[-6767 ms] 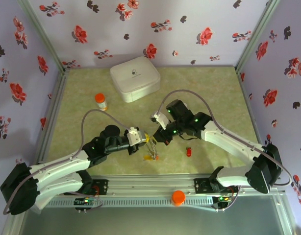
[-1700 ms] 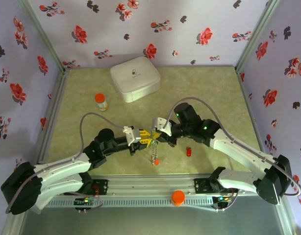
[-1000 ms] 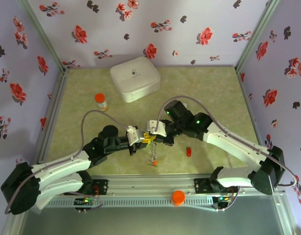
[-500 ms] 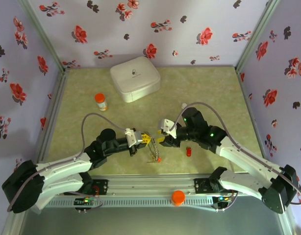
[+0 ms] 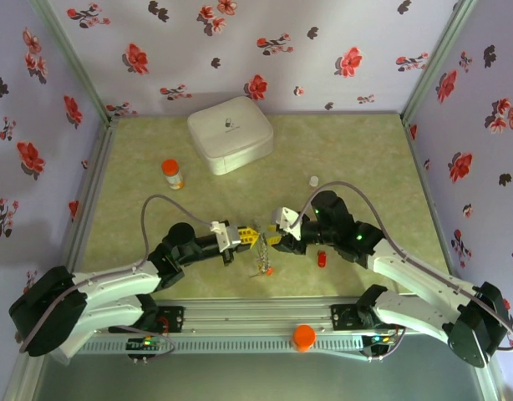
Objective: Put the keys on the keyring
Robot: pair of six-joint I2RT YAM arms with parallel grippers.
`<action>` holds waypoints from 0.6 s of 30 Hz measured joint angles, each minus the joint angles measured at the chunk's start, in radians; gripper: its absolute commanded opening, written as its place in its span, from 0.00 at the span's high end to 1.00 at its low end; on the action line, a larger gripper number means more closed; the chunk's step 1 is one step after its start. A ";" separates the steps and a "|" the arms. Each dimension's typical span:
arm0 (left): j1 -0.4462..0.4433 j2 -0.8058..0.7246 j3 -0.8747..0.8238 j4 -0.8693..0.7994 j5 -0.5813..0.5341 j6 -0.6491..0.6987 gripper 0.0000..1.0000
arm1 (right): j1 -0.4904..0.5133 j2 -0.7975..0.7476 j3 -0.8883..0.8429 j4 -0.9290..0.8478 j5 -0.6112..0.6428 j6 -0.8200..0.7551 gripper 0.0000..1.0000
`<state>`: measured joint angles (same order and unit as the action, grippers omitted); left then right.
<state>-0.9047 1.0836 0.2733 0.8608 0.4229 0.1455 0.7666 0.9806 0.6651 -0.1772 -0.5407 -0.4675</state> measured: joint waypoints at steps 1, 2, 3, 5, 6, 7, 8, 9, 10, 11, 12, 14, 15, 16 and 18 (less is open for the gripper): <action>0.000 0.000 0.000 0.000 0.003 0.000 1.00 | 0.000 0.000 0.000 0.000 0.003 0.000 0.67; 0.000 0.000 0.000 0.000 0.008 0.000 1.00 | 0.002 0.000 0.000 0.000 0.005 0.000 0.67; 0.000 0.001 0.000 0.000 0.009 0.000 1.00 | 0.003 0.000 0.000 0.000 0.006 0.000 0.68; 0.000 0.007 0.000 0.002 0.017 0.000 1.00 | 0.006 0.000 0.002 0.000 0.004 -0.002 0.72; 0.000 0.010 0.000 0.003 0.019 0.000 1.00 | 0.008 0.000 0.004 -0.001 0.001 -0.003 0.74; 0.000 0.013 0.000 0.004 0.023 0.000 1.00 | 0.010 0.001 0.008 -0.003 -0.003 -0.003 0.74; 0.000 0.015 0.000 0.004 0.024 0.000 1.00 | 0.011 0.002 0.013 -0.006 -0.008 -0.003 0.76; 0.000 0.017 0.000 0.005 0.026 0.000 1.00 | 0.011 0.003 0.019 -0.006 -0.013 -0.004 0.79; 0.000 0.017 0.000 0.006 0.026 0.000 1.00 | 0.011 0.003 0.025 -0.006 -0.016 -0.005 0.82; 0.000 0.017 0.000 0.007 0.027 0.000 1.00 | 0.011 0.003 0.030 -0.007 -0.018 -0.008 0.85; 0.000 0.017 0.000 0.008 0.027 0.000 1.00 | 0.011 0.003 0.034 -0.007 -0.020 -0.011 0.88; 0.000 0.017 0.000 0.008 0.031 0.000 1.00 | 0.011 0.003 0.038 -0.008 -0.024 -0.018 0.91; 0.000 0.017 0.000 0.008 0.031 0.000 1.00 | 0.011 0.004 0.039 -0.010 -0.024 -0.021 0.90; 0.000 0.017 0.000 0.008 0.033 0.000 1.00 | 0.011 0.005 0.040 -0.012 -0.024 -0.022 0.88; 0.000 0.017 0.000 0.008 0.034 0.000 1.00 | 0.011 0.007 0.042 -0.017 -0.023 -0.027 0.76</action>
<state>-0.9047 1.1004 0.2733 0.8688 0.4564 0.1455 0.7780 0.9878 0.7067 -0.1944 -0.5640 -0.4946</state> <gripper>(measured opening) 0.054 0.147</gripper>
